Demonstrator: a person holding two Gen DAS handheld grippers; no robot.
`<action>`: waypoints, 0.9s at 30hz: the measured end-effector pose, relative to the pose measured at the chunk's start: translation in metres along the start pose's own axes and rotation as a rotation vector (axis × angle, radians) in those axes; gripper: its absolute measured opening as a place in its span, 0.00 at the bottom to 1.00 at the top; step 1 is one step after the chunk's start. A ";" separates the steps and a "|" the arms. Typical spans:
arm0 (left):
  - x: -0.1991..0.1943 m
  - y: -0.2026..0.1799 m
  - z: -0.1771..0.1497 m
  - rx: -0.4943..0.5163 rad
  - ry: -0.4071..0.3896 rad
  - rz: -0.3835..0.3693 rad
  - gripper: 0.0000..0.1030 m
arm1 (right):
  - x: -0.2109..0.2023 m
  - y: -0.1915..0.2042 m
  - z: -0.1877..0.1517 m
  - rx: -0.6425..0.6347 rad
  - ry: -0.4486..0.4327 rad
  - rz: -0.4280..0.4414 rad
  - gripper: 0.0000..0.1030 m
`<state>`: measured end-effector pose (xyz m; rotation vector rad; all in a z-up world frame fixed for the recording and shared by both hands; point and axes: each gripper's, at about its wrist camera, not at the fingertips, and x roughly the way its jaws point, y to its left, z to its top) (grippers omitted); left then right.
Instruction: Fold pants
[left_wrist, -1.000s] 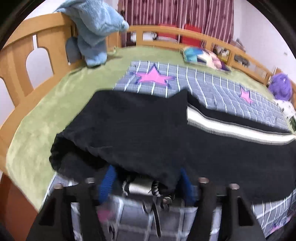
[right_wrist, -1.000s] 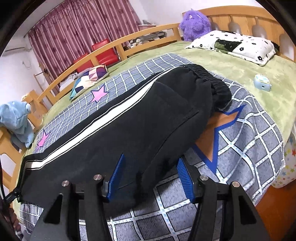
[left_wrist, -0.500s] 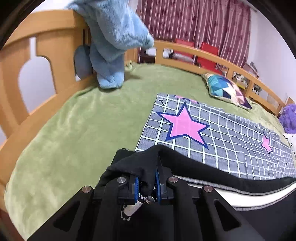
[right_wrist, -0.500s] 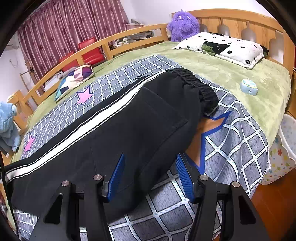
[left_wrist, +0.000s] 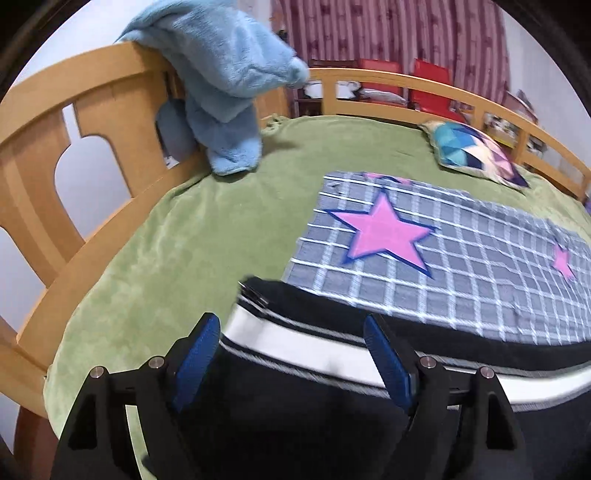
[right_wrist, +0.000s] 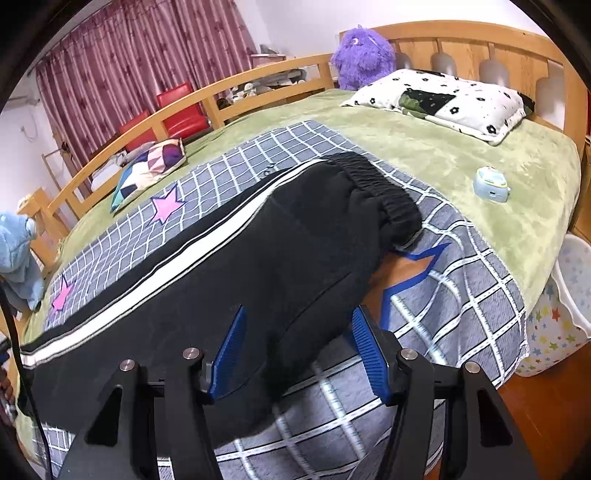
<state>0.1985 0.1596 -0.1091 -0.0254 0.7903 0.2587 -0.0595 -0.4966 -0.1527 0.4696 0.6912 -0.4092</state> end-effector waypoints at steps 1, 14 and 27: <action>-0.009 -0.007 -0.006 0.015 -0.004 -0.017 0.77 | 0.002 -0.007 0.003 0.020 -0.005 0.008 0.61; -0.085 -0.055 -0.081 -0.020 0.054 -0.241 0.77 | 0.109 -0.087 0.043 0.448 0.092 0.169 0.72; -0.104 -0.071 -0.093 0.006 0.080 -0.259 0.77 | 0.052 -0.061 0.119 0.105 -0.146 0.161 0.49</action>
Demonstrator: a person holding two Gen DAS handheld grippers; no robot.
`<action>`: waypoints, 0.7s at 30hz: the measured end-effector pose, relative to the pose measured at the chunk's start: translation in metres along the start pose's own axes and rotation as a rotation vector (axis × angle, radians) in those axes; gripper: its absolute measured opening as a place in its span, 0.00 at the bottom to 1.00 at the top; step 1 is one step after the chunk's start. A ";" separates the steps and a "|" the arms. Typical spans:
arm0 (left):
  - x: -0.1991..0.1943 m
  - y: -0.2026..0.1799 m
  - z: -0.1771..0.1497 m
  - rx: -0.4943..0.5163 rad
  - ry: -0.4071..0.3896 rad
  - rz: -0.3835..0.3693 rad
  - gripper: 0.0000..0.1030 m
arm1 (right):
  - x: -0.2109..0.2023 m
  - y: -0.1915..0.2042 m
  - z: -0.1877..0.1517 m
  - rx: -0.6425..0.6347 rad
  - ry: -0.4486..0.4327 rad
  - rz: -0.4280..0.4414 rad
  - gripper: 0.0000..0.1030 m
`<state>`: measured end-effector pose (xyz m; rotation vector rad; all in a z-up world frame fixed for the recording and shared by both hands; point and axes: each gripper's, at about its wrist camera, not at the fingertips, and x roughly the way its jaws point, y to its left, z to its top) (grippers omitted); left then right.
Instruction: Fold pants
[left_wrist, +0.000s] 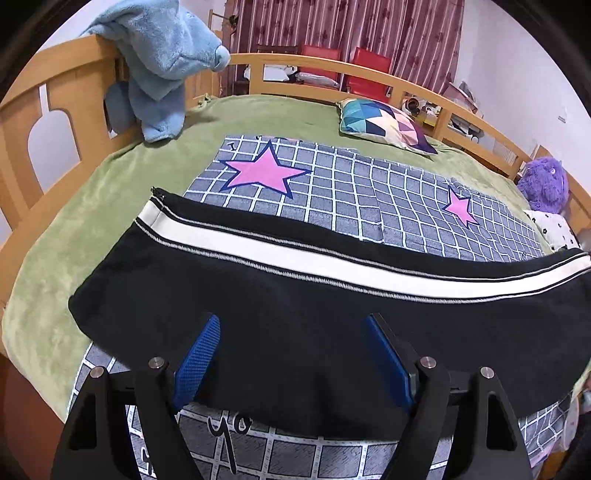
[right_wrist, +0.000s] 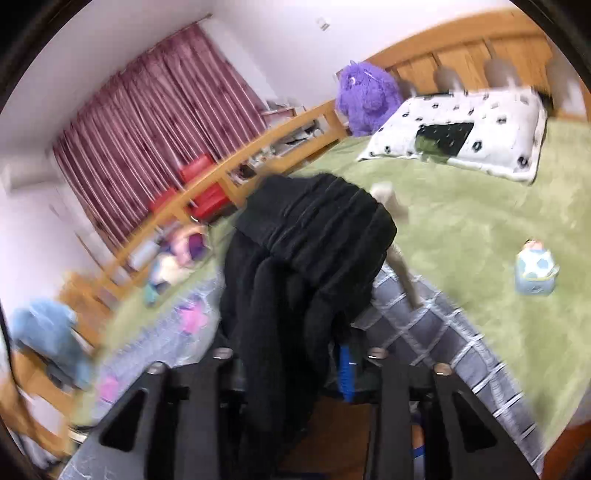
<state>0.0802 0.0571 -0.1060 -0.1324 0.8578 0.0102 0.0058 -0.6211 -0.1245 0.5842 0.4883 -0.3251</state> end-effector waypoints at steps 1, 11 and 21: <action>0.000 0.002 -0.002 0.002 0.001 0.006 0.77 | 0.013 -0.005 -0.008 -0.009 0.053 -0.052 0.58; -0.002 0.068 -0.016 -0.073 0.009 0.058 0.77 | 0.002 -0.044 -0.063 0.045 0.247 -0.185 0.56; 0.002 0.173 -0.040 -0.299 0.016 0.044 0.75 | -0.058 0.057 -0.091 -0.134 0.187 -0.156 0.60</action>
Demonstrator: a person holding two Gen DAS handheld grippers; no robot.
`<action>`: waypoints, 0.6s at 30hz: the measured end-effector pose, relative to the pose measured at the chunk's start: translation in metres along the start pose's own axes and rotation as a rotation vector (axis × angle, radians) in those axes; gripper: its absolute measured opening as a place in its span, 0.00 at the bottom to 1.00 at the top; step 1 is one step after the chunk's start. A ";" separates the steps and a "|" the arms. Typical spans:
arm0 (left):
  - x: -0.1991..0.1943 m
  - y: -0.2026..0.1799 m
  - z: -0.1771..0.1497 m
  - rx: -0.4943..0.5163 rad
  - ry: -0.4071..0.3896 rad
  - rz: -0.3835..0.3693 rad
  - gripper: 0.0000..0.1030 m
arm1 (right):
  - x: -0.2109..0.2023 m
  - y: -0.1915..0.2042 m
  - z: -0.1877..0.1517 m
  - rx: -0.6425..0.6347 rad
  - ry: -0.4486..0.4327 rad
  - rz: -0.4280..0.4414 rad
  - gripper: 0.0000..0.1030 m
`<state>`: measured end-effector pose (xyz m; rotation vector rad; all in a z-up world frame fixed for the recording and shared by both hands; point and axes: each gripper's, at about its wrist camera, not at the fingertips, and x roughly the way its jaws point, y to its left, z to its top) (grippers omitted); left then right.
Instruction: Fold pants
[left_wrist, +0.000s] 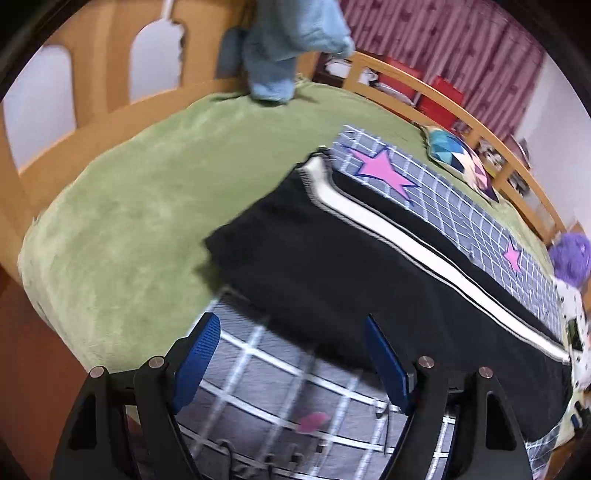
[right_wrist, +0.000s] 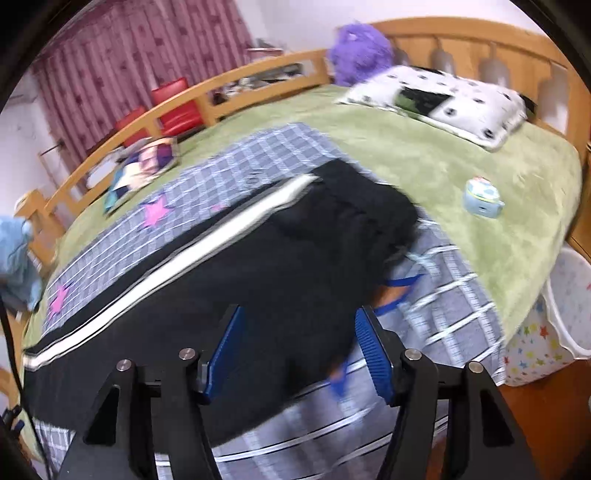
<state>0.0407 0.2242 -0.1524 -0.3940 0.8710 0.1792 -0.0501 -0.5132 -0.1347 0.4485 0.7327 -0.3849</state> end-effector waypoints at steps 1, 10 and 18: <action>0.004 0.008 0.001 -0.018 0.001 -0.010 0.75 | -0.001 0.012 -0.003 -0.014 0.004 0.015 0.60; 0.024 0.011 0.050 0.033 -0.082 -0.076 0.75 | 0.011 0.111 -0.045 -0.152 0.119 0.110 0.60; 0.078 -0.024 0.114 0.105 -0.052 -0.125 0.75 | 0.005 0.150 -0.065 -0.199 0.122 0.065 0.60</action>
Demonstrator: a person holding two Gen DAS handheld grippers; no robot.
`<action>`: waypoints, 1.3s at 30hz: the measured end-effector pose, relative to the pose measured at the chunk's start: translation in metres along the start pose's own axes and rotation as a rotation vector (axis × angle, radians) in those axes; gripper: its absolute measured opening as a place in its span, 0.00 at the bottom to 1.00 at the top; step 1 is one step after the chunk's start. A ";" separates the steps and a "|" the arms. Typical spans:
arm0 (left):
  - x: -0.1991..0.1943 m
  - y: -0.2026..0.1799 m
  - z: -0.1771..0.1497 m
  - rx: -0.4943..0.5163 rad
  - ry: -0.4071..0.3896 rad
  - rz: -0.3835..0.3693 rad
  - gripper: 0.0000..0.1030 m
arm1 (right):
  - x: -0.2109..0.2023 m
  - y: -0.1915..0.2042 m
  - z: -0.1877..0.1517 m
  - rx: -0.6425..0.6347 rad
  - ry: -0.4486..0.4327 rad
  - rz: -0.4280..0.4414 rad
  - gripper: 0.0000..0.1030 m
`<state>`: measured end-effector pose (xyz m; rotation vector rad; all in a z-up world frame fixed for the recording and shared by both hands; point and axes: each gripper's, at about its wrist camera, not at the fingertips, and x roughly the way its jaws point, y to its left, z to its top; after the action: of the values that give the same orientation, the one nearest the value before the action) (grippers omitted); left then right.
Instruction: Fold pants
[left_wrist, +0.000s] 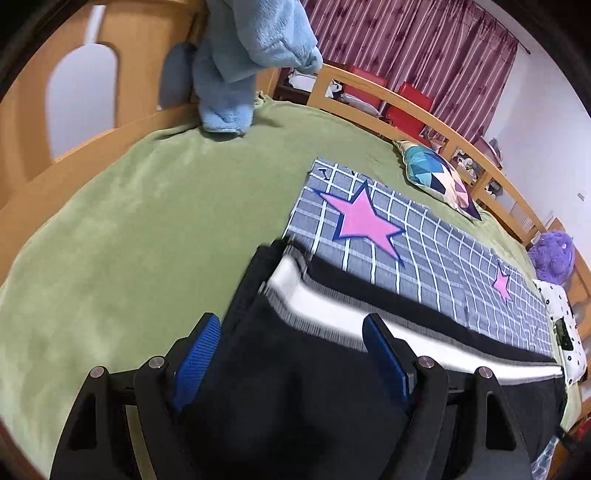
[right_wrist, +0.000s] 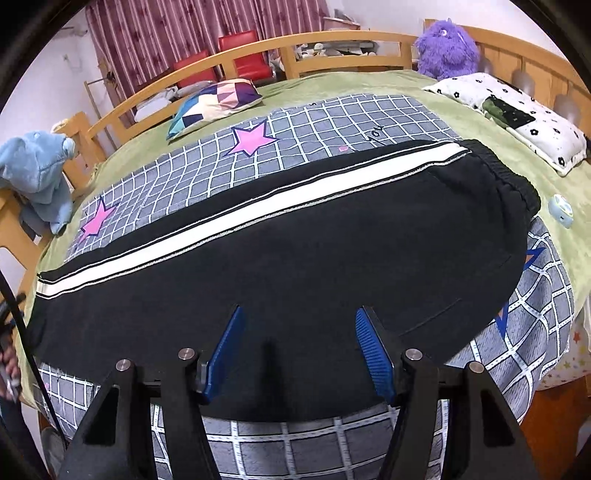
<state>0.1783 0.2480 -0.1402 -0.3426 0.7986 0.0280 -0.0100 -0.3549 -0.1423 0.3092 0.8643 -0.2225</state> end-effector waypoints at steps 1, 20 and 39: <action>0.013 -0.004 0.010 0.006 0.013 0.001 0.74 | 0.000 0.003 0.000 -0.004 0.004 -0.012 0.60; 0.089 -0.020 0.053 0.158 0.124 0.190 0.28 | -0.022 0.039 0.036 -0.093 0.014 -0.067 0.60; -0.042 0.051 -0.052 -0.022 0.129 0.032 0.63 | 0.063 0.094 -0.030 -0.195 0.091 0.074 0.64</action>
<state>0.1046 0.2841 -0.1590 -0.3556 0.9319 0.0449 0.0379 -0.2608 -0.1931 0.1698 0.9546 -0.0552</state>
